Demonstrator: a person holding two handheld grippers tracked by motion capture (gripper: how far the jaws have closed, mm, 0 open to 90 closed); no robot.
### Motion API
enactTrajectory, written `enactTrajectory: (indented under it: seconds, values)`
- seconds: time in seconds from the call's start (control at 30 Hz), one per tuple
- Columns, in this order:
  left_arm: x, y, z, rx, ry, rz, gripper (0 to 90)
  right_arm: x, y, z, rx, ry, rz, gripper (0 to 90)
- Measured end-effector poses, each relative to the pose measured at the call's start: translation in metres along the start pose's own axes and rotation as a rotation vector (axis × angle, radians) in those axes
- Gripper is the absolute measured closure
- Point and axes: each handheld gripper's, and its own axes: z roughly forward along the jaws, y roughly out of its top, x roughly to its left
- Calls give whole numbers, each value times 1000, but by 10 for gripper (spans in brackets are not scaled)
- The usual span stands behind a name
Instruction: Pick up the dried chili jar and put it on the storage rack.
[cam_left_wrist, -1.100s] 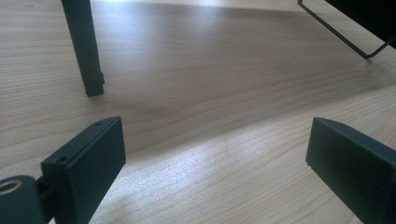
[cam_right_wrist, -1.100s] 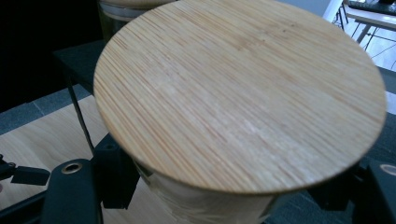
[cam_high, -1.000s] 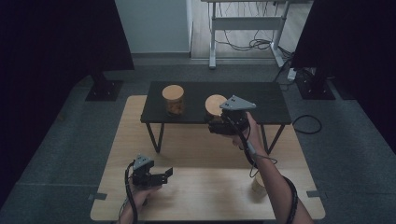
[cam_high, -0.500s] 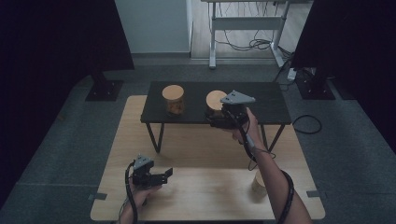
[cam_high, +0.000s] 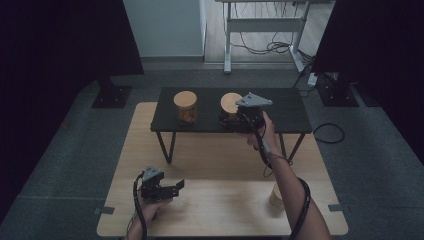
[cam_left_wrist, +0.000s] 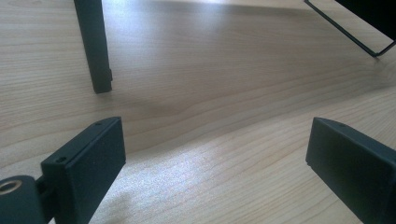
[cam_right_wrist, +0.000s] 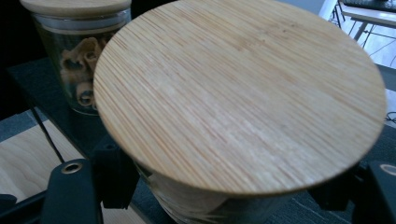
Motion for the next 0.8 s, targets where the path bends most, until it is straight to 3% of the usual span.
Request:
enactTrajectory:
  seconds: [0.5, 0.8]
  values:
    - [2, 0, -2, -8, 5, -7, 43, -7, -3, 13, 12, -7, 40, 248]
    - [0, 0, -3, -14, 4, -3, 43, -4, -2, 18, 22, -24, 53, 237]
